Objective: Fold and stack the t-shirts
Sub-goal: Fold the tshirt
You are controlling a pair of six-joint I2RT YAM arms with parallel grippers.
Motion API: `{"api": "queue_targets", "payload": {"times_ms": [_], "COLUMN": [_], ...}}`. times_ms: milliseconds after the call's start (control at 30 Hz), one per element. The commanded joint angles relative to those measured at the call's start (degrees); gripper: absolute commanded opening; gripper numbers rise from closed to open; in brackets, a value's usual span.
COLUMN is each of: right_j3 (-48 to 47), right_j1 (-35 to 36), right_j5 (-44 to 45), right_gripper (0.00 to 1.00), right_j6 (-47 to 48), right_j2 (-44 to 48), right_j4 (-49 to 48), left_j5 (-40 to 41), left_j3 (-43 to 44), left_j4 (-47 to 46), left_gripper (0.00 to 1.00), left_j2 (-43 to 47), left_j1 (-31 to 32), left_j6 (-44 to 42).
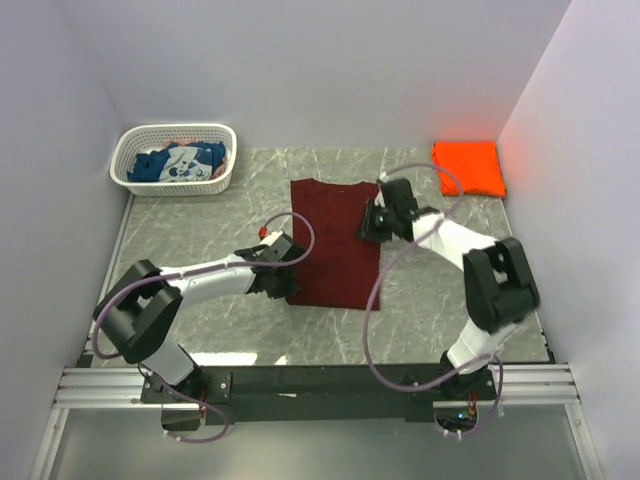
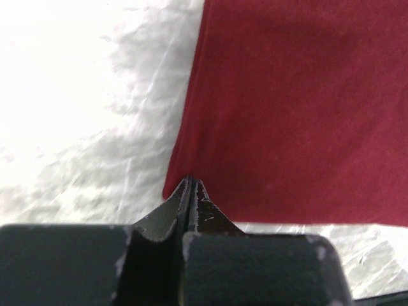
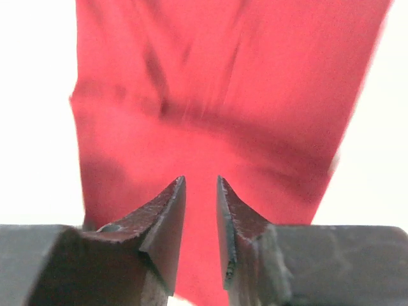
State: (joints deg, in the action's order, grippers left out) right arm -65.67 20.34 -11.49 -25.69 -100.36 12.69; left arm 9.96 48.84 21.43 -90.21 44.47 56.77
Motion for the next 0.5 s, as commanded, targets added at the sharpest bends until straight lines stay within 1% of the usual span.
{"api": "queue_targets", "payload": {"times_ms": [0, 33, 100, 133, 233, 267, 300, 367, 467], "right_j3": [10.36, 15.78, 20.73, 24.93, 31.28, 32.52, 33.58, 36.65, 40.35], "right_j1": [0.4, 0.4, 0.41, 0.32, 0.4, 0.49, 0.41, -0.03, -1.35], "right_j5": [-12.31, -16.51, -19.88, -22.94, -26.65, -28.05, -28.33, -30.16, -32.1], "right_gripper": [0.34, 0.34, 0.35, 0.35, 0.35, 0.34, 0.34, 0.34, 0.33], "right_j6": [-3.65, -4.18, -5.85, -6.29, -7.62, -7.62, -7.62, -7.7, -8.06], "right_j2": [10.25, 11.92, 16.23, 18.42, 20.98, 21.25, 21.08, 19.94, 16.26], "right_j4": [-7.4, -10.46, -12.51, -15.82, -19.96, -20.59, -21.29, -23.93, -28.59], "left_j5": [0.68, 1.11, 1.29, 0.69, -1.77, -3.78, -5.02, -8.53, -11.44], "left_j3": [0.38, 0.55, 0.91, 0.91, -0.58, -1.63, -2.25, -4.27, -7.51], "left_j4": [5.46, 5.46, 4.59, 3.54, -1.99, -3.31, -6.54, -9.46, -14.04], "left_gripper": [0.02, 0.03, 0.03, 0.03, 0.04, 0.03, 0.03, 0.01, 0.01], "left_j2": [4.77, 5.92, 9.78, 12.32, 15.06, 15.07, 14.72, 12.53, 8.66], "left_j1": [0.36, 0.36, 0.27, 0.27, 0.36, 0.36, 0.27, 0.36, 0.36], "left_j6": [0.71, 0.62, 0.01, -0.34, -2.1, -2.45, -3.41, -3.95, -3.08]}}
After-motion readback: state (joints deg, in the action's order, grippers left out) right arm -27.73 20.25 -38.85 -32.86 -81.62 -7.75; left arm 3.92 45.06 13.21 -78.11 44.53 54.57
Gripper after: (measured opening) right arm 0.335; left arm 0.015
